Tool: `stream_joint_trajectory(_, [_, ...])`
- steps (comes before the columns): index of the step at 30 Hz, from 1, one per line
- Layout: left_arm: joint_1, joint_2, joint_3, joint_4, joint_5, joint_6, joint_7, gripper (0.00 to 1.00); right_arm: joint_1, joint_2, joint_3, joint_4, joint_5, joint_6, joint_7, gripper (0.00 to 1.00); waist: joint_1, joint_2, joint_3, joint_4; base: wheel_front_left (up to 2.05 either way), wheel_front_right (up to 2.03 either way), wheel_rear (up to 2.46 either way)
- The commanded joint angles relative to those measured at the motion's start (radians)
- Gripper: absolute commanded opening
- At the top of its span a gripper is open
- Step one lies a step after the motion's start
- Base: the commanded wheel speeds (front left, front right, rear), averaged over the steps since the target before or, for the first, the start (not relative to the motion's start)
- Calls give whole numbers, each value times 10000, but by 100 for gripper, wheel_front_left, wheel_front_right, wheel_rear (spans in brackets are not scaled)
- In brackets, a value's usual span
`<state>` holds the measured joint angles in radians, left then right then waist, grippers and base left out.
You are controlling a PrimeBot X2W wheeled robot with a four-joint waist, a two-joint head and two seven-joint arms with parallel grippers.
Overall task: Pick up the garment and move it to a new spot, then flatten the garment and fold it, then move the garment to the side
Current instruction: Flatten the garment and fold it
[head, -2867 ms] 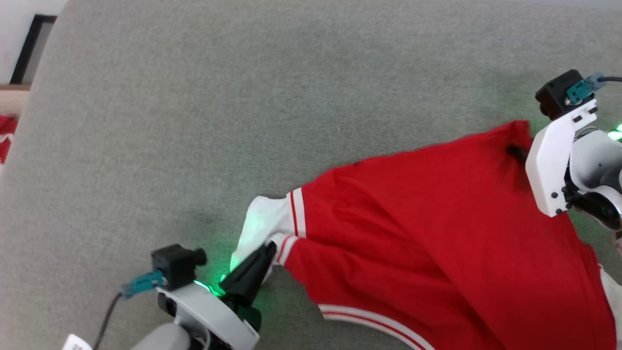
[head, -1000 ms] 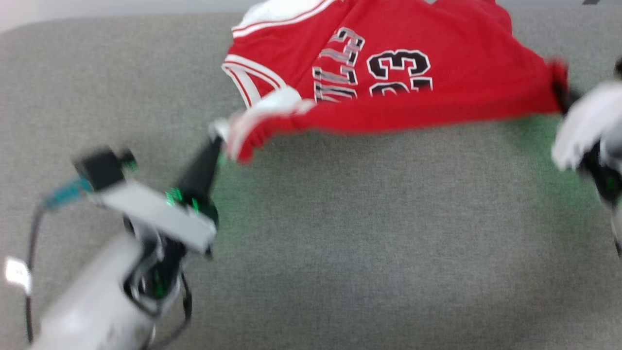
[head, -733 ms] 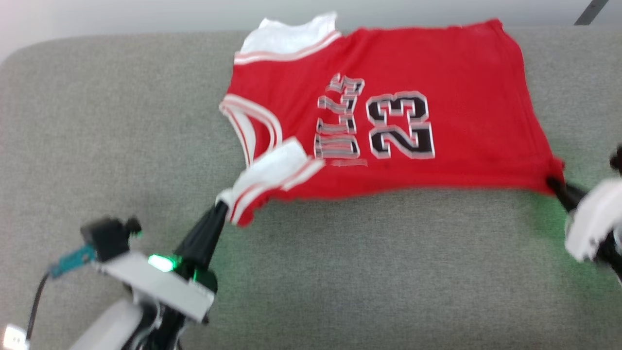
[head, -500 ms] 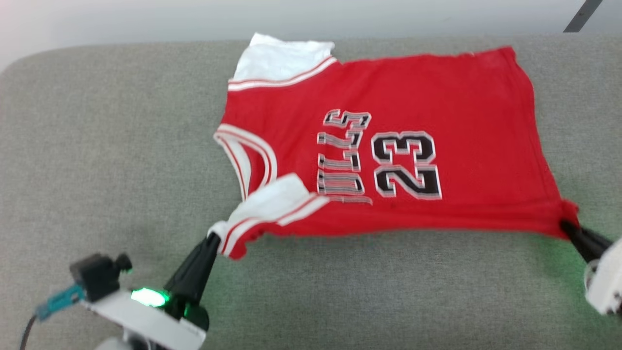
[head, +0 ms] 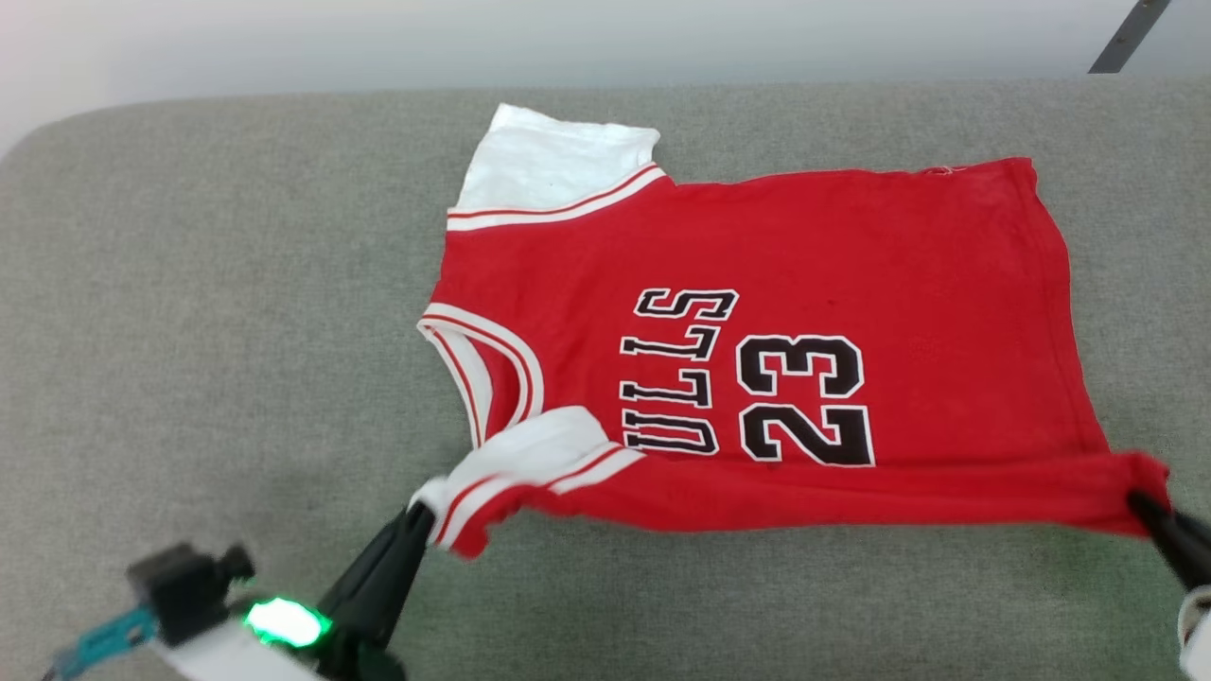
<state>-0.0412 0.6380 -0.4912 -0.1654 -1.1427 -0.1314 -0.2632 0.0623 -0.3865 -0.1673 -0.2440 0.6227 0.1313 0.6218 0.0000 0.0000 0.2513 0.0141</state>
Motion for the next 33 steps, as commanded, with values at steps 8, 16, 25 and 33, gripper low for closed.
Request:
stream_joint_trajectory(8, [-2300,230,-965,477,-417,18,-7,0,-1808,38,152,705,-157,-11,414,0,0,0,93,63,0,0,0])
stream_joint_trajectory(16, [-4211,-52,-1387,2178,-1114,18,-9,0,-3063,111,541,2075,-434,-11,-1,0,0,0,602,80,0,0,0])
stream_joint_trajectory(25, [-4992,-519,-1604,4668,-666,18,-9,0,-3997,284,1094,3603,-871,-11,-1197,0,0,0,1343,-127,0,0,0])
stream_joint_trajectory(33, [-5299,-851,-2075,5945,-281,16,0,0,-4594,373,1703,4825,-1211,-11,-2102,0,0,0,1577,-165,0,0,0])
